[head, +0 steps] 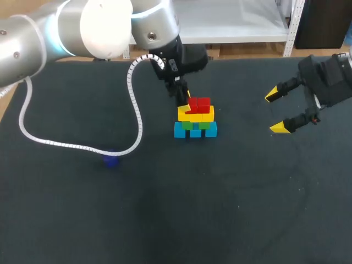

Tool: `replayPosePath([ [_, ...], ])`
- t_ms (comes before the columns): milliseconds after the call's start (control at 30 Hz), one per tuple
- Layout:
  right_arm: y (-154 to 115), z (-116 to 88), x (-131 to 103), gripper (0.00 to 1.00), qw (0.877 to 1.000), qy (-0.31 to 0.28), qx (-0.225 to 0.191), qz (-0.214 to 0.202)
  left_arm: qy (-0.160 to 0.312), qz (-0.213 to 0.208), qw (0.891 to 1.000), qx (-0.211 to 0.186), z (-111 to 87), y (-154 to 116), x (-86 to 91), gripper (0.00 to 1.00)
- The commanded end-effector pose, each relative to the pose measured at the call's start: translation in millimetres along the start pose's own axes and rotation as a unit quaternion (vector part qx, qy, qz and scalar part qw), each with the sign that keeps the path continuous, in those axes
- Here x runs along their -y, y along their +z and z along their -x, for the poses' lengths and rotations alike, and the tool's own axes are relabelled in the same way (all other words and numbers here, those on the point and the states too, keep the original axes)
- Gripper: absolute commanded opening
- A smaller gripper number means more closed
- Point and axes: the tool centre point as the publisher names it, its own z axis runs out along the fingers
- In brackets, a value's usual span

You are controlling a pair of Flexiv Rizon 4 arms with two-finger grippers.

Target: Place the blue cubes, place green cubes on the blue cubes, place the yellow cubes on the green cubes, then place the red cubes on the yellow cubes, and place purple cube on the red cubes.

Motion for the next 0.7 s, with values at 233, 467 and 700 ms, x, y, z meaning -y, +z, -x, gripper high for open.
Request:
replayPosePath([
  [233,0.9,-0.6,1.0,1.0,1.0,-0.001,0.002,0.001,0.002,-0.004,1.0,-0.003,1.7,0.4,-3.9,0.14],
  [467,0.9,-0.6,1.0,1.0,1.0,-0.001,0.002,0.001,0.001,-0.005,1.0,-0.003,2.2,0.9,-4.0,0.2],
  [700,0.9,-0.6,1.0,1.0,1.0,-0.001,0.002,0.001,0.001,-0.005,1.0,-0.005,2.3,0.8,-4.7,0.36],
])
